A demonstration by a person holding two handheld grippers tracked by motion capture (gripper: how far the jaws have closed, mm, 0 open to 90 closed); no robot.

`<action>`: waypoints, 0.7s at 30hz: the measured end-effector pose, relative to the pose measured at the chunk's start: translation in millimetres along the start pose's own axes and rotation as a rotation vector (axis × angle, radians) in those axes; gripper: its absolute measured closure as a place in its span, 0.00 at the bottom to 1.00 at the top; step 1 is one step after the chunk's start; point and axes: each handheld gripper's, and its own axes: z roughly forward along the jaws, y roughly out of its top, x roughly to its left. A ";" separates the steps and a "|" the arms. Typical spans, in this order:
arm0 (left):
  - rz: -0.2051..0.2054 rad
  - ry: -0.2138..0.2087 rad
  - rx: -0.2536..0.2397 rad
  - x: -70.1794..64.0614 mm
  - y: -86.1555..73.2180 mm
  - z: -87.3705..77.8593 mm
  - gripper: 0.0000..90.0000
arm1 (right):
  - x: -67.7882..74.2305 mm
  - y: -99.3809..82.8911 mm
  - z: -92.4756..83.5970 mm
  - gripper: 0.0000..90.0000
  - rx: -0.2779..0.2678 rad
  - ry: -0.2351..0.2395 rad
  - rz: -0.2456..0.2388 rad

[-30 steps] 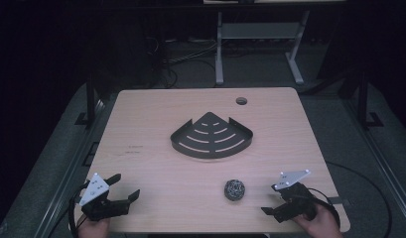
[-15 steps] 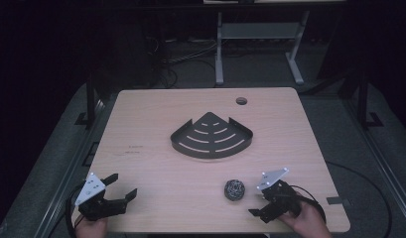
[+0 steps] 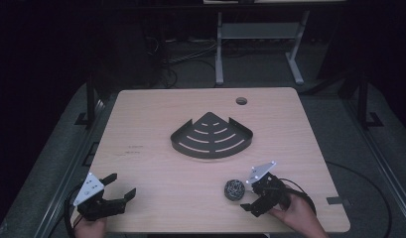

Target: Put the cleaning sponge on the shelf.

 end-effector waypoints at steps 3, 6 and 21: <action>0.001 0.000 0.002 -0.1 0.1 -0.1 0.15 | 0.0 4.0 1.2 0.16 0.011 0.004 -0.008; 0.001 0.002 0.000 -0.1 0.3 -0.4 0.15 | 0.3 8.7 2.4 0.16 0.025 0.002 -0.030; 0.002 0.003 -0.006 0.8 0.8 -2.4 0.15 | -0.2 30.8 11.0 0.16 0.067 0.018 -0.047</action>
